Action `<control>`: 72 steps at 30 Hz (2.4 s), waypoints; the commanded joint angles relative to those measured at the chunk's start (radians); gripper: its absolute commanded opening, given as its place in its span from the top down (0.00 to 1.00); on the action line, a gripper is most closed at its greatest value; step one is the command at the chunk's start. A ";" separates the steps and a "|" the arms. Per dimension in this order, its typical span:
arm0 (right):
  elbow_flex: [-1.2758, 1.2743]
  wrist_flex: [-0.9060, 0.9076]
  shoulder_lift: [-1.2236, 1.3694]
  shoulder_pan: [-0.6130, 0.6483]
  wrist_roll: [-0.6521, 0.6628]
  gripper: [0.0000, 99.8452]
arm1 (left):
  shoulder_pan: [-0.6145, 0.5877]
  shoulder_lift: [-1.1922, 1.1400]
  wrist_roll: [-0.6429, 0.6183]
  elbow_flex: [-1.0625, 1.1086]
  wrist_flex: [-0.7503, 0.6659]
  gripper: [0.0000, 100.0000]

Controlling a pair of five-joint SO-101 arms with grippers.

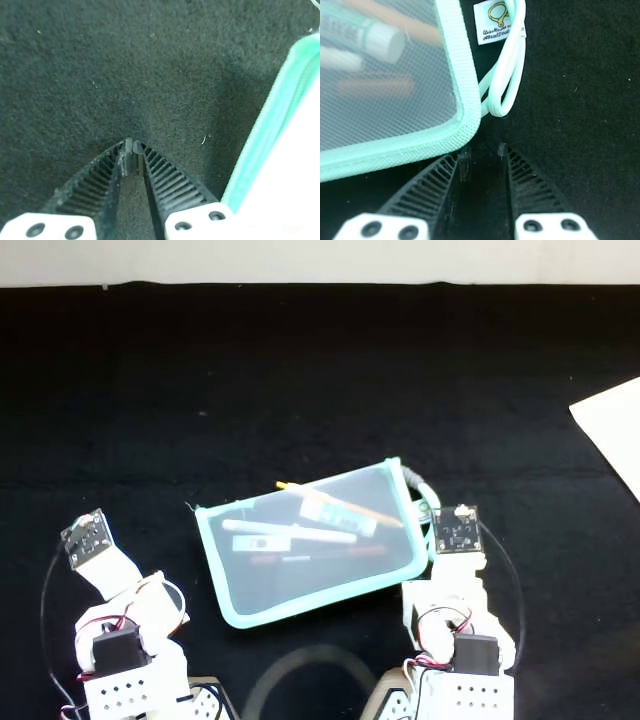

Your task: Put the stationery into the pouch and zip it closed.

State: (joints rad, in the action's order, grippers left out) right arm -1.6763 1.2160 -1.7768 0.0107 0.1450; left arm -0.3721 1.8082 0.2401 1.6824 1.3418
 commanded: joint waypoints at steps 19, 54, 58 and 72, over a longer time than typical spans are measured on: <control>-0.131 0.007 -0.010 -0.007 0.002 0.89 | -0.008 -0.002 -0.008 0.013 0.000 0.98; -0.035 -0.243 0.001 -0.117 0.003 0.76 | 0.119 -0.004 0.149 -0.427 0.058 0.85; 0.193 -0.111 0.002 -0.117 0.086 0.76 | 0.131 -0.027 0.149 -0.615 0.080 0.85; 0.898 0.208 0.367 -0.002 0.146 0.76 | 0.133 -0.848 0.147 -1.340 0.304 0.85</control>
State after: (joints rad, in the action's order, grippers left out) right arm -0.9536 1.4170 -1.6172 -0.0123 0.2816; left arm -0.2493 1.1653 0.3798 0.4488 1.6057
